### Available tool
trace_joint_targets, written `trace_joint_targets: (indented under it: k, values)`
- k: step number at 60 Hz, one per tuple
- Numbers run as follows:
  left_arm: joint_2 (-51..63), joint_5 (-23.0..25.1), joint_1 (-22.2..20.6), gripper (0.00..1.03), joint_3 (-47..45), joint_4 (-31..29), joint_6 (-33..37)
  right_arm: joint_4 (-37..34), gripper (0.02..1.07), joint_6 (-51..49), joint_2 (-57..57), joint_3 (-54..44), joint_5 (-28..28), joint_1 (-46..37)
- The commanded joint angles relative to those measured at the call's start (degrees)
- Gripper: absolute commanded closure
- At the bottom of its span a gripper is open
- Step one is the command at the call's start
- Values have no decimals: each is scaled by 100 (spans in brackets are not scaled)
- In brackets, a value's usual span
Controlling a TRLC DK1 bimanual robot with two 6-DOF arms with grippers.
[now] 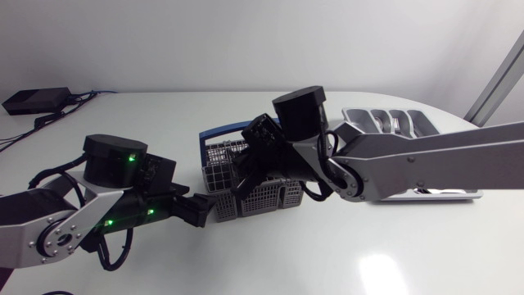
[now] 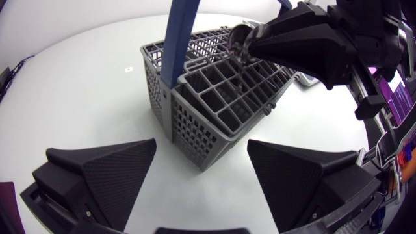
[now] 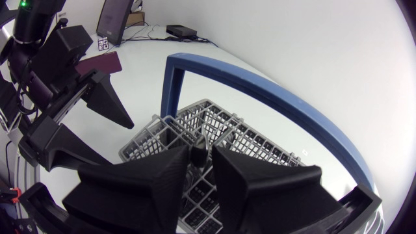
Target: Unload the cutlery basket into the drawer organizer.
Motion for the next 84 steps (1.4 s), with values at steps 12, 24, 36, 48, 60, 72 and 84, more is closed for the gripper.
trace_joint_targets:
  k: [12, 24, 36, 48, 60, 72, 84]
  values:
    - [90, 46, 22, 5, -127, 66, 96, -23, 23, -62, -222, -74, -11, 59]
    - [90, 46, 48, 5, -162, 66, 123, -50, 25, -89, -196, -118, -29, -11]
    - [90, 46, 48, 5, -171, 66, 123, 21, 54, -106, -117, -197, 7, 6]
    - [116, 46, 57, 5, -171, 66, 132, 47, 61, -98, 68, -232, 33, 68]
    - [134, 46, 57, 5, -179, 110, 132, 56, 63, -98, 296, -197, 33, 156]
    - [134, 46, 92, 5, -232, 136, 132, 56, 85, -89, 323, -162, 42, 182]
    - [134, 46, 92, 5, -241, 180, 132, 65, 91, -98, 323, -153, 42, 182]
